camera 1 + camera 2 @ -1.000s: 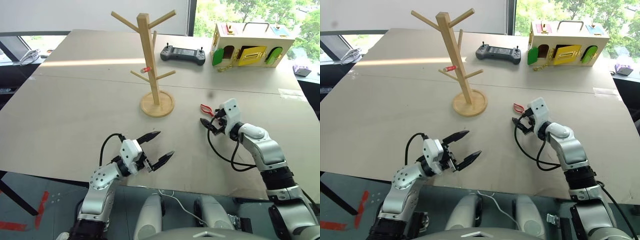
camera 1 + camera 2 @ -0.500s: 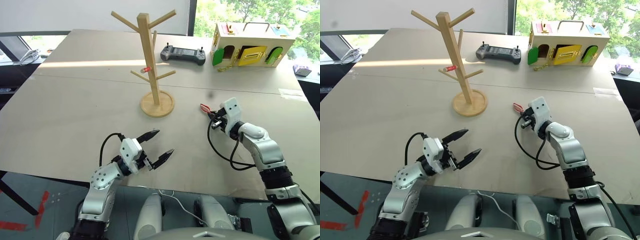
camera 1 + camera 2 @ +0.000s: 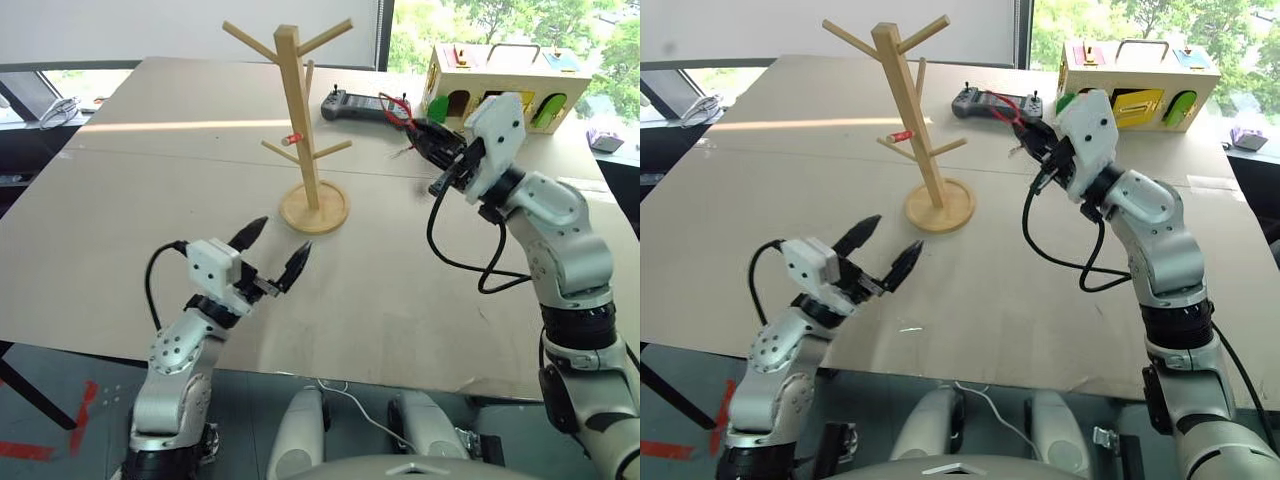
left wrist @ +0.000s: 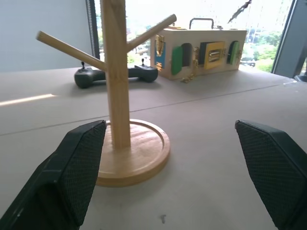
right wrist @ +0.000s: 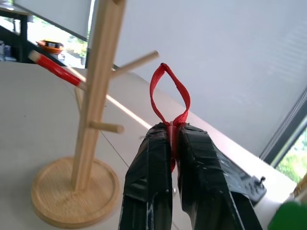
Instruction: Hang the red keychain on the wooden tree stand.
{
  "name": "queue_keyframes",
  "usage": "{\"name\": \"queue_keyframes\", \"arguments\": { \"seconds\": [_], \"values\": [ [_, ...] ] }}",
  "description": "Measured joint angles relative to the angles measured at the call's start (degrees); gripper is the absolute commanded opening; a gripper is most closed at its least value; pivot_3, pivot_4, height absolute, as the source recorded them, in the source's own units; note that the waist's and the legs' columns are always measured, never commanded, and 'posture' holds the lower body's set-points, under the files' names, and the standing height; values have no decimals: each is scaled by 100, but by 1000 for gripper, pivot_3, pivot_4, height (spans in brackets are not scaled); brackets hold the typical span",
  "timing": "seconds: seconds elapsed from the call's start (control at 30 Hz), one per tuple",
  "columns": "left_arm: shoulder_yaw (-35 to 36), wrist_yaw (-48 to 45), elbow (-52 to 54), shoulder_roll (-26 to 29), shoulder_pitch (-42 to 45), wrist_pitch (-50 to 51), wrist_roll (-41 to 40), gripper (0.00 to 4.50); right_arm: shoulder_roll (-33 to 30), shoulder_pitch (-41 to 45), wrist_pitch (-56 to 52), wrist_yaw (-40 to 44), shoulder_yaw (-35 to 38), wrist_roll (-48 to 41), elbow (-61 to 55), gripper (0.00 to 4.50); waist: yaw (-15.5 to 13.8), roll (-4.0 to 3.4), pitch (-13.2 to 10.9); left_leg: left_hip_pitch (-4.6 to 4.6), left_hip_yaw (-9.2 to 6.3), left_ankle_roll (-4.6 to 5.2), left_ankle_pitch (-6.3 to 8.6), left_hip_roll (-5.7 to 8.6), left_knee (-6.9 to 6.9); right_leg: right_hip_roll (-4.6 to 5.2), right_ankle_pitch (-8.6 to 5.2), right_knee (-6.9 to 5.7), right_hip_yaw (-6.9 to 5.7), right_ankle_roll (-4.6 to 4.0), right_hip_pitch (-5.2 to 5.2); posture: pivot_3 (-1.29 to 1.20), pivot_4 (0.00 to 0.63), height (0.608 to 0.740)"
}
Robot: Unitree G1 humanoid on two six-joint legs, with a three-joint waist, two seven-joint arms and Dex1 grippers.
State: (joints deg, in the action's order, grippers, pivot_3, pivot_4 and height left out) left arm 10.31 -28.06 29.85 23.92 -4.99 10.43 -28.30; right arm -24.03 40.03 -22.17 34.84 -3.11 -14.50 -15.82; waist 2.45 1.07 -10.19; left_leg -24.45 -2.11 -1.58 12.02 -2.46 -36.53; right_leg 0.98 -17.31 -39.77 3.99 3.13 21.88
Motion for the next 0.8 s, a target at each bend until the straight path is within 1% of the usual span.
{"name": "queue_keyframes", "arguments": {
  "seconds": [0.07, 0.17, 0.3, 0.4, 0.47, 0.53, 0.8],
  "values": [
    [319, 81, 407, 309, -28, 393, -352, 4500, -32, 111, 152, 128, -139, 62, -76, 39, -2, 0, 0, 2, 1, 0, 0, 0, 1, 0, 0, 1, -1, 0, -1, 0, 150, 740],
    [913, 284, 739, 762, 91, 1115, -1267, 4500, -34, 117, 494, 313, -443, 257, -17, 39, -10, 1, -1, 2, 1, 0, 0, 1, -2, 2, 0, 0, -2, 0, -1, 0, 150, 740],
    [1472, 269, 803, 1576, 316, 1811, -2166, 4500, -47, 126, 970, 486, -865, 710, 362, 39, -9, 2, -1, 3, 2, 0, 0, 1, -2, 1, 0, 1, -2, -1, -1, 0, 150, 740],
    [1706, 167, 785, 1866, 401, 2079, -2563, 4500, -12, 146, 1231, 515, -1021, 944, 610, 39, -8, 2, -4, 2, 2, 0, 0, 1, 0, 1, -1, 2, -2, -1, 0, 0, 150, 740],
    [1781, 20, 702, 2119, 416, 2289, -2740, 4500, 68, 252, 1448, 522, -1161, 1135, 814, 39, 6, -1, -6, 4, 3, -1, 0, 0, 0, 0, -1, 1, -1, -1, 0, 0, 150, 740],
    [1832, -101, 647, 2222, 425, 2360, -2762, 4500, 170, 322, 1628, 521, -1252, 1255, 929, 39, 5, -1, -6, 4, 3, -1, 0, 0, 1, 0, -1, 1, -1, -2, 1, 0, 150, 740],
    [1836, -348, 64, 2271, 588, 2380, -2538, 4500, 541, 423, 2339, 455, -1416, 1629, 1233, 39, -10, 1, -7, 2, 3, -1, 0, 1, 1, 1, -1, 3, -2, -2, 1, 0, 150, 740]
  ]
}}
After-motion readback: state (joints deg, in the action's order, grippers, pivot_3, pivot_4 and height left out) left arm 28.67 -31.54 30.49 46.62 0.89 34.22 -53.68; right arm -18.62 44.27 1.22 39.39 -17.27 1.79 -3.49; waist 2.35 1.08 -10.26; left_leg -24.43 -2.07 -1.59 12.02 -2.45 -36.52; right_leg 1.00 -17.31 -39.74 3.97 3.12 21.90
